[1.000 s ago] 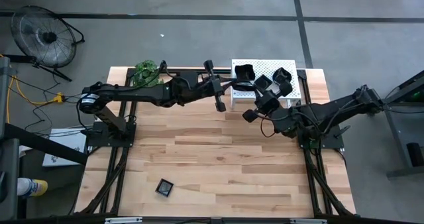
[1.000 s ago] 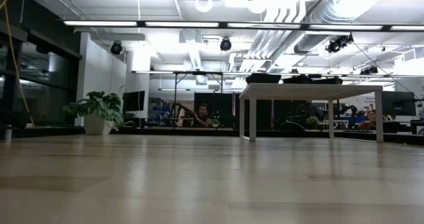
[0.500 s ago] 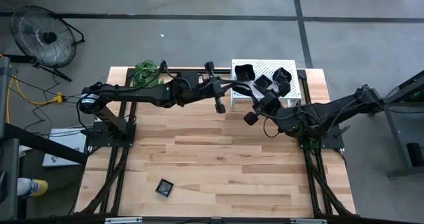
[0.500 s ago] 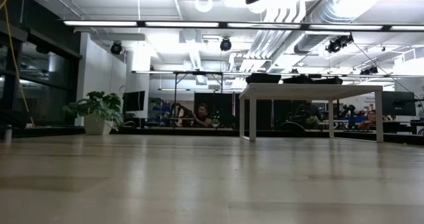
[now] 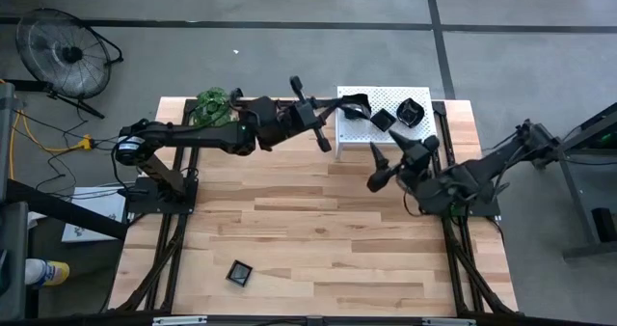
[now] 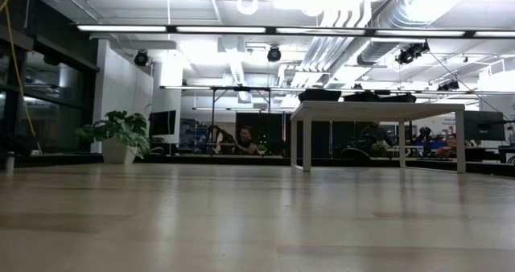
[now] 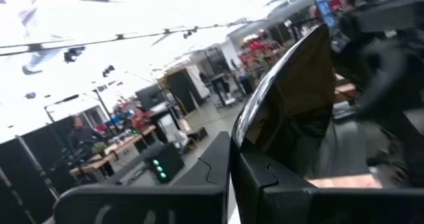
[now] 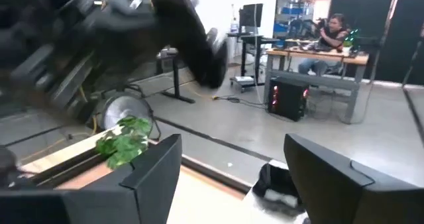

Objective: Pick & Place Mini shaped plates
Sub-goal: Stack the leaf-shaped plate on top of the leaf-shaped plate on the shelf

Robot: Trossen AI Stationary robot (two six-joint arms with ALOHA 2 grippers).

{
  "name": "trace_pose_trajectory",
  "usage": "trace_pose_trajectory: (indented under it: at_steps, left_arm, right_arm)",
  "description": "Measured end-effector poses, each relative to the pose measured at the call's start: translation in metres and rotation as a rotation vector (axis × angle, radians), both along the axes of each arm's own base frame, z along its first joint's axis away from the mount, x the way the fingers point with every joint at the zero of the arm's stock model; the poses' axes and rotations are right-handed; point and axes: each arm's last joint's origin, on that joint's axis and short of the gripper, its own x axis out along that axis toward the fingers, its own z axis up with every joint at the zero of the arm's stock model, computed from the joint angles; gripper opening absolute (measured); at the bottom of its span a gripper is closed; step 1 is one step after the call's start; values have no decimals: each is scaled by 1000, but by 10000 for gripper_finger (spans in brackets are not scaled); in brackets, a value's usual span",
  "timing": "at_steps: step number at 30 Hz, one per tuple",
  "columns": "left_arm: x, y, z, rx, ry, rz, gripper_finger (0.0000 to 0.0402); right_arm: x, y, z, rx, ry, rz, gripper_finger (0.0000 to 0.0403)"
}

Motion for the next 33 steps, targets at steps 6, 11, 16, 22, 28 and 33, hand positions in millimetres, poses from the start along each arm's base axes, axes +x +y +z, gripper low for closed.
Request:
trace_pose_trajectory:
  at_steps: [6, 11, 16, 22, 28, 33]
  left_arm:
    - [-2, 12, 1, -5, -22, -29, 0]
    - [3, 14, -2, -18, -37, -62, 0]
    - [12, 14, -10, -11, -44, -96, 0]
    - [11, 15, -8, -9, -60, -89, 0]
    - [11, 14, -8, -5, -68, -96, 0]
    - [11, 14, -8, -4, -68, -97, 0]
  right_arm:
    - [7, 3, -15, 25, -58, -15, 251]
    - [16, -8, -7, 21, -85, 5, 241]
    - [33, -23, -7, 7, -126, 49, 221]
    - [32, -22, -4, -19, -109, -13, 194]
    - [33, -24, -1, -18, -133, -3, 175]
    - [32, -24, 1, -21, -141, -18, 152]
